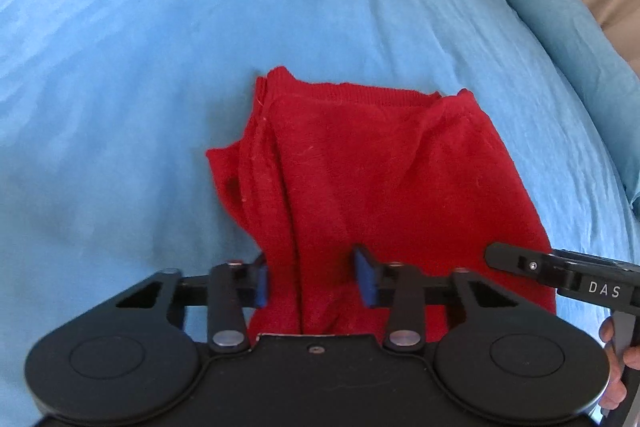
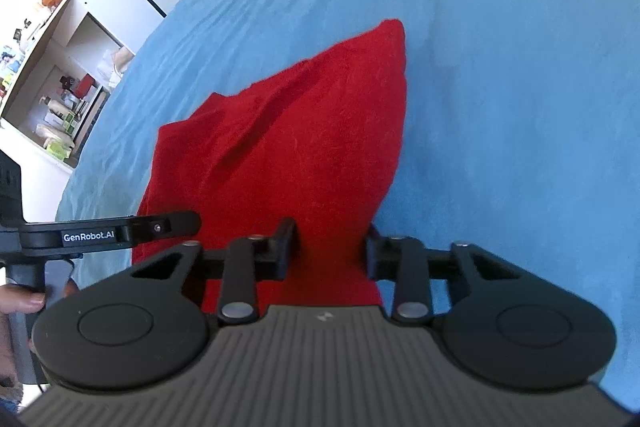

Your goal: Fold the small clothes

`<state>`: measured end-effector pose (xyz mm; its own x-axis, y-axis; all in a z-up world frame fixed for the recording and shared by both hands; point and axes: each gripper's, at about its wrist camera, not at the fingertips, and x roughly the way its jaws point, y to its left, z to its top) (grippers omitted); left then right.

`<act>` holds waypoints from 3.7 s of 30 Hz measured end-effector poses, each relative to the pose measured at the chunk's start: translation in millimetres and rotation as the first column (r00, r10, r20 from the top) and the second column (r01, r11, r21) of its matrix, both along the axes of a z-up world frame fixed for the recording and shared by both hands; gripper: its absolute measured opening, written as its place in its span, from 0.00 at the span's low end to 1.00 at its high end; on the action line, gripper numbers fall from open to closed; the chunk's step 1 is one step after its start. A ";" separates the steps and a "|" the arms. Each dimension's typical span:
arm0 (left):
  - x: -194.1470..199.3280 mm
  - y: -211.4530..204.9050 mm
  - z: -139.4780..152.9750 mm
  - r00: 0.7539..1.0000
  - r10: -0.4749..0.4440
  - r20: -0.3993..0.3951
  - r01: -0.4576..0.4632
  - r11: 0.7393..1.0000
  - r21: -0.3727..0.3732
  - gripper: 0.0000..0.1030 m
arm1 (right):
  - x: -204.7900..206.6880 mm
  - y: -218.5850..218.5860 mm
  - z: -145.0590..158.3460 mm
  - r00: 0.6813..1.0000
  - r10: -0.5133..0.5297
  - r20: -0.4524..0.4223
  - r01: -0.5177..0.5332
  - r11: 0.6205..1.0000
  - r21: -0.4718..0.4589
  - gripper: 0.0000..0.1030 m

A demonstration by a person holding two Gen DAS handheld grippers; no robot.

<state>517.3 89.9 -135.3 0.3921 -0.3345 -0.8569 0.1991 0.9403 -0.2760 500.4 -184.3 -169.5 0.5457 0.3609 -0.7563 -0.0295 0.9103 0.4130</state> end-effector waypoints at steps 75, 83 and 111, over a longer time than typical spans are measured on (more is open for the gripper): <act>-414.5 -90.3 186.5 0.865 0.011 0.501 -0.144 0.963 0.229 1.00 | -449.1 -55.3 226.4 0.910 -0.169 0.377 0.308 0.887 -0.345 1.00; -469.8 -76.6 180.6 0.887 0.036 0.460 -0.151 0.965 0.215 1.00 | -511.3 -34.2 216.7 0.938 -0.183 0.293 0.282 0.896 -0.343 1.00; -512.9 -74.6 166.3 0.881 0.011 0.472 -0.150 0.955 0.257 1.00 | -551.2 -32.2 187.8 0.952 -0.217 0.215 0.287 0.874 -0.391 1.00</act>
<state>4.3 15.3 31.0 0.7797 -0.0608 -0.6232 0.1585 0.9820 0.1025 -50.8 -216.5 18.3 0.7012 -0.1312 -0.7007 0.1906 0.9816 0.0070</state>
